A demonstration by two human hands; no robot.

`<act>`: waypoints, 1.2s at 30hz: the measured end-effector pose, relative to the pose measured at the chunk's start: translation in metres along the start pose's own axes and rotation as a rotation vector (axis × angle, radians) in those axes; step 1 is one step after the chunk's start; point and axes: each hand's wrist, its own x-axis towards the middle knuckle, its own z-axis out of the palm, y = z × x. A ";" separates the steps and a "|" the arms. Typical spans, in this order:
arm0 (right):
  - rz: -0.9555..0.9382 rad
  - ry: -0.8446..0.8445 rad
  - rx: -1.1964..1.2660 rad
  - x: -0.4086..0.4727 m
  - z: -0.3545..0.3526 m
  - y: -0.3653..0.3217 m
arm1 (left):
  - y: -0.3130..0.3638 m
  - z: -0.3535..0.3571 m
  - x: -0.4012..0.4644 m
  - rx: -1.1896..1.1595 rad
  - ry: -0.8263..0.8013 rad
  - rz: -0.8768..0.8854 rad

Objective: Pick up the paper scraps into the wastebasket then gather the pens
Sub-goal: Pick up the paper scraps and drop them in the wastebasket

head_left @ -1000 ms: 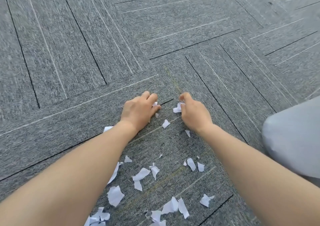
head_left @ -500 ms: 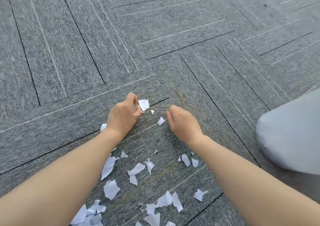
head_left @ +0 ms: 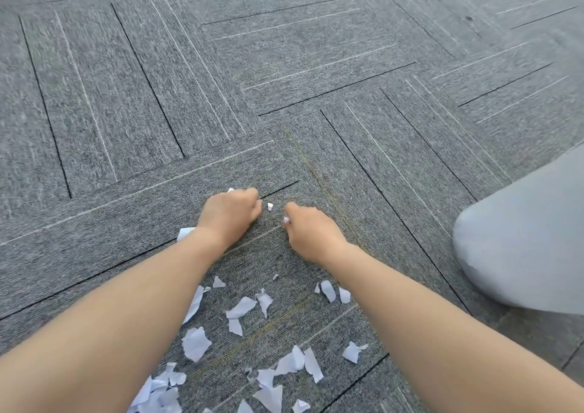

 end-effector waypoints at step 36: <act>-0.266 0.252 -0.278 0.063 0.026 -0.068 | -0.048 -0.004 -0.128 0.131 0.144 -0.226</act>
